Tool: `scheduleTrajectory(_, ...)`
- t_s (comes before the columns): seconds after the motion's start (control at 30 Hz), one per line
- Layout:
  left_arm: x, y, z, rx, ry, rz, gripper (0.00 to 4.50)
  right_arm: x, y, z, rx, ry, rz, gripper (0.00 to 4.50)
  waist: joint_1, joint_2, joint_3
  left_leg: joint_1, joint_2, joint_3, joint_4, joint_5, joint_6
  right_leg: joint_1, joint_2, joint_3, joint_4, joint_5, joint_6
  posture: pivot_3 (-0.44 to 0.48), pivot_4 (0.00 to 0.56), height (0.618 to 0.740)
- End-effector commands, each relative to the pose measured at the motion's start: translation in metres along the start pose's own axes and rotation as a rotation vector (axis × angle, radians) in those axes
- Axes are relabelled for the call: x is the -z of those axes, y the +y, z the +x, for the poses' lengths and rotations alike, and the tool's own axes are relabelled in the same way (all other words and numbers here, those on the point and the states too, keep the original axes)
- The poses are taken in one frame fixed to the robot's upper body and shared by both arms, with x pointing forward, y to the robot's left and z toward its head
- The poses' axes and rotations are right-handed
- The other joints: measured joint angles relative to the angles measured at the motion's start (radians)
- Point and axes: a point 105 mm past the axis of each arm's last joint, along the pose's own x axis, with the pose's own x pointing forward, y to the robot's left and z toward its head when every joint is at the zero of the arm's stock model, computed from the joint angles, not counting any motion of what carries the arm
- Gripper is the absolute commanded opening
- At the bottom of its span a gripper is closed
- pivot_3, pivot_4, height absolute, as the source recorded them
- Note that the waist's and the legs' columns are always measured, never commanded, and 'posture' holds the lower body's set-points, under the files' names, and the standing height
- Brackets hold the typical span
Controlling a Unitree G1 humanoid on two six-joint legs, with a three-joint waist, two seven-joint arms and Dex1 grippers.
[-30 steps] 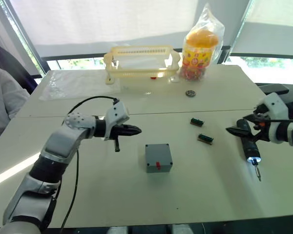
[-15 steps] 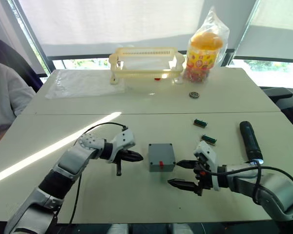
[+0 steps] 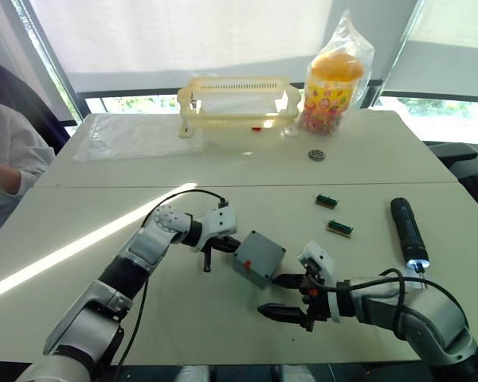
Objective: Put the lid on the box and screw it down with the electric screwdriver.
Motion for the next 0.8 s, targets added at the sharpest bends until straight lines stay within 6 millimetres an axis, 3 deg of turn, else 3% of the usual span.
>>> scheduleTrajectory(0.03, -0.008, 0.003, 0.006, 0.022, -0.009, 0.061, 0.00, -0.007, 0.011, -0.002, -0.019, -0.032, -0.025, 4.44, 0.001, 0.000, 0.000, 0.000, 0.000, 0.000, 0.000, 0.000, 0.000, 0.000, 0.000, 0.000, 0.000, 0.000, 0.000, 0.000, 0.150, 0.740)
scheduleTrajectory(0.17, 0.000, 0.026, 0.004, -0.082, 0.010, 0.009, 0.00, -0.005, 0.013, -0.012, 0.008, -0.030, -0.017, 4.44, 0.006, -0.001, 0.000, 0.000, 0.000, -0.001, 0.000, 0.000, 0.000, 0.000, 0.000, 0.000, 0.000, 0.000, 0.000, 0.000, 0.150, 0.740)
scheduleTrajectory(0.33, 0.008, 0.037, -0.027, -0.169, 0.003, -0.044, 0.00, -0.012, -0.001, -0.040, 0.100, -0.045, -0.050, 4.44, -0.012, -0.001, 0.000, 0.000, 0.000, -0.001, 0.002, 0.000, 0.000, 0.001, 0.000, 0.000, 0.000, 0.001, 0.001, 0.000, 0.150, 0.740)
scheduleTrajectory(0.4, 0.013, 0.032, -0.038, -0.171, 0.015, -0.045, 0.00, -0.014, -0.011, -0.049, 0.150, -0.039, -0.077, 4.44, -0.022, -0.001, -0.001, 0.000, 0.000, -0.001, 0.001, 0.000, 0.000, 0.000, 0.000, -0.001, 0.001, 0.001, 0.001, 0.000, 0.150, 0.740)
scheduleTrajectory(0.53, 0.011, -0.002, -0.055, -0.110, 0.008, -0.075, 0.00, -0.025, -0.034, -0.054, 0.212, -0.064, -0.143, 4.44, -0.025, -0.001, -0.001, 0.001, 0.001, -0.001, -0.002, 0.000, 0.000, -0.001, 0.000, 0.000, 0.003, 0.001, 0.001, 0.000, 0.150, 0.740)
scheduleTrajectory(0.7, 0.008, -0.042, -0.059, -0.037, 0.021, -0.122, 0.00, -0.027, -0.044, -0.041, 0.166, -0.057, -0.210, 4.44, -0.018, -0.001, -0.001, 0.001, 0.000, -0.001, -0.001, 0.000, 0.000, -0.002, 0.000, 0.000, 0.006, 0.000, 0.001, 0.000, 0.150, 0.740)
scheduleTrajectory(0.8, 0.006, -0.053, -0.052, -0.029, 0.009, -0.150, 0.00, -0.025, -0.047, -0.031, 0.122, -0.047, -0.240, 4.44, -0.018, -0.002, -0.001, 0.001, 0.000, -0.001, 0.000, 0.000, 0.000, -0.002, 0.000, 0.000, 0.007, 0.000, 0.001, 0.000, 0.150, 0.740)
